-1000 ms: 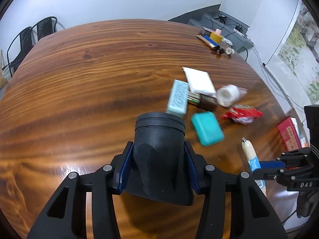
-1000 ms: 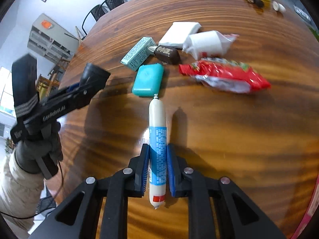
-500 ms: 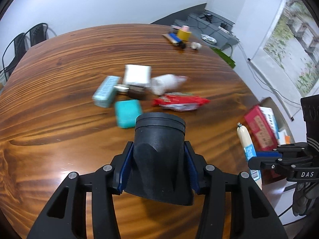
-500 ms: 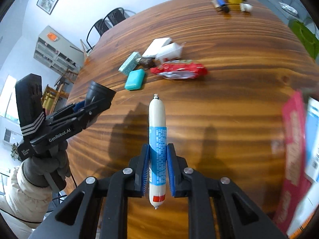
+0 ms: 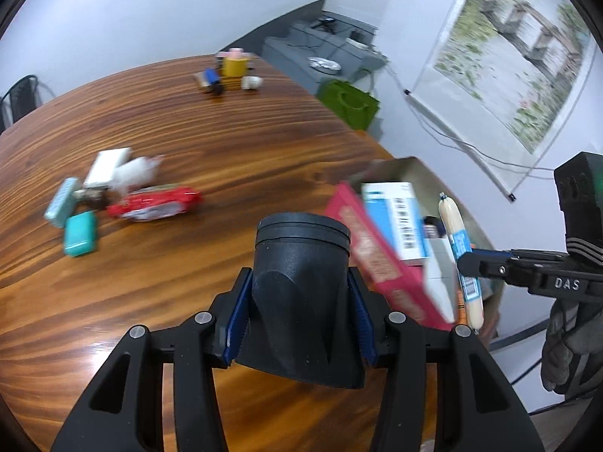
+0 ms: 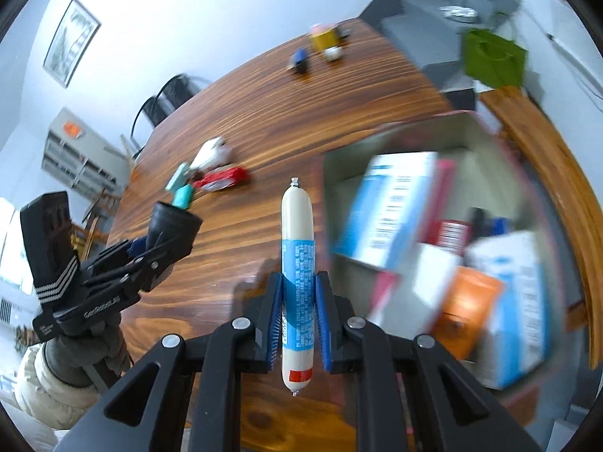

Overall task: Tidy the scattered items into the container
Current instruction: 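Carry the nozzle and toothpaste tube over the tin box with both grippers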

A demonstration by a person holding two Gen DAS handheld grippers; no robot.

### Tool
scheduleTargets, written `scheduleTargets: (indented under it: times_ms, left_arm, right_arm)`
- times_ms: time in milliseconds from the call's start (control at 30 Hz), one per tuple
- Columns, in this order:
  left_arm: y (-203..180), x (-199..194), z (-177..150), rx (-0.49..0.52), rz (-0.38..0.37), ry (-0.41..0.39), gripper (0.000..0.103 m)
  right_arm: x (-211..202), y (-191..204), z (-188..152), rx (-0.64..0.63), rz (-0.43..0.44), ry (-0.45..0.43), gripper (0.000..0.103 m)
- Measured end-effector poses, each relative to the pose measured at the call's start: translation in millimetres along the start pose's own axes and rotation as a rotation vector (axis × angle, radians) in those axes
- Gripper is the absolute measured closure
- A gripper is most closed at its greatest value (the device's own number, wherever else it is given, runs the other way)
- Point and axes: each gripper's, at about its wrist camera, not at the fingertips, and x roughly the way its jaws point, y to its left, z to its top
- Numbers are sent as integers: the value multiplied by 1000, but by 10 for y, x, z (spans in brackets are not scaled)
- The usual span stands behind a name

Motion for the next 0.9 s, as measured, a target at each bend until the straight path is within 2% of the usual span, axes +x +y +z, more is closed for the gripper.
scheduleTargets:
  times_ms: [167,400,567,900]
  left_arm:
    - [-462,108,18,38,-48,2,52]
    - [-933,234,51,84,-86,14,52]
    - [-1137,268,65,107,-93,14,52]
    - [-1306,408,80,118,-102,44,52]
  right_arm:
    - [-254,-485,-65,52,-47,-29,84]
    - [-385,-873,-75,48,-127,-29,84]
    - [-359,-1033,-23,26,-150,-25,84]
    - [-310,-1184,1,3,-169,-18,84]
